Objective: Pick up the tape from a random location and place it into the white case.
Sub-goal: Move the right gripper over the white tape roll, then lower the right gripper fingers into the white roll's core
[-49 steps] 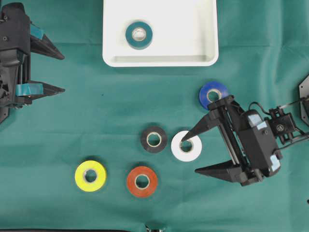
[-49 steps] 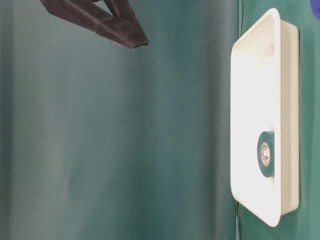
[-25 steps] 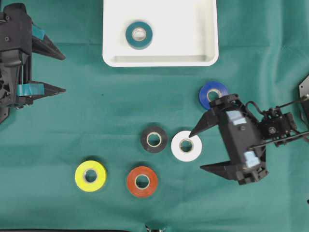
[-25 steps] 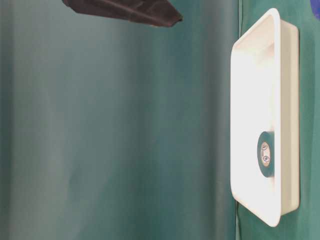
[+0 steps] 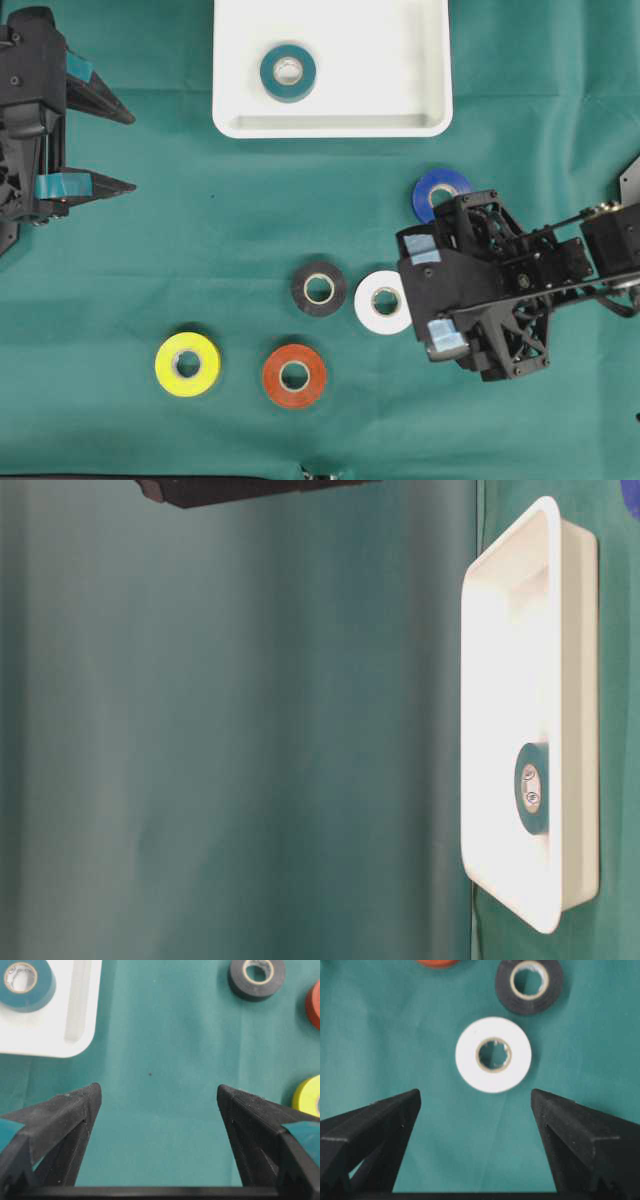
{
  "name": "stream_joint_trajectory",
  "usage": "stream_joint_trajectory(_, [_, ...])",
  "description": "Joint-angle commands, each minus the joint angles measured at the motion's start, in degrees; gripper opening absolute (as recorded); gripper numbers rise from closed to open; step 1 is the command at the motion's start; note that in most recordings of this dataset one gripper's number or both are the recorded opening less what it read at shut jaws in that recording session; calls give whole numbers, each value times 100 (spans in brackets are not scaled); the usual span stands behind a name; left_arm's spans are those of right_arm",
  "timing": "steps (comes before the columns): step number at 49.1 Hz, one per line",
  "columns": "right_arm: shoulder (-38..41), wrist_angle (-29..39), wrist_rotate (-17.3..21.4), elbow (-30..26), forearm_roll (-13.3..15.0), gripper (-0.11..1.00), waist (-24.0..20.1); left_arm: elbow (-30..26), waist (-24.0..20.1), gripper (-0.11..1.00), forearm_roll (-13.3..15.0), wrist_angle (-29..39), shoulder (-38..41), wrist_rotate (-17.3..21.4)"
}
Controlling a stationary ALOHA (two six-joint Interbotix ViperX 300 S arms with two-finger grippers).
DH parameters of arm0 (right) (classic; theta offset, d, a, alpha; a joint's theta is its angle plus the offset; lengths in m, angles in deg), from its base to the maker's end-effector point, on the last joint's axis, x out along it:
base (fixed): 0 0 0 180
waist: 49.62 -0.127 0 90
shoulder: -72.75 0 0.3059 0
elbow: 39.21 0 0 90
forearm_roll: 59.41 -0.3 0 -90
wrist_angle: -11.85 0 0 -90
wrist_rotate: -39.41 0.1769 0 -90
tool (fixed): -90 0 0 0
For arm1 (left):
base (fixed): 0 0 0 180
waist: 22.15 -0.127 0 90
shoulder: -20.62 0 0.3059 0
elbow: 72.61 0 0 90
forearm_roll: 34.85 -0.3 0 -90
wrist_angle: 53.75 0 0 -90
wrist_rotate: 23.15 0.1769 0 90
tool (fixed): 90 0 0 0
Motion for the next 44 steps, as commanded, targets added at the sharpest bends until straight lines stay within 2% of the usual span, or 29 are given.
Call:
stream_joint_trajectory(1, [0, 114, 18, -237, 9, 92, 0, -79, -18, 100, -9, -35, 0, 9])
stream_joint_trajectory(25, [167, -18, 9, -255, 26, 92, -9, -79, -18, 100, -9, -35, 0, 9])
stream_joint_trajectory(44, [888, -729, 141, -44, 26, 92, -53, -79, -18, 100, -9, -35, 0, 18])
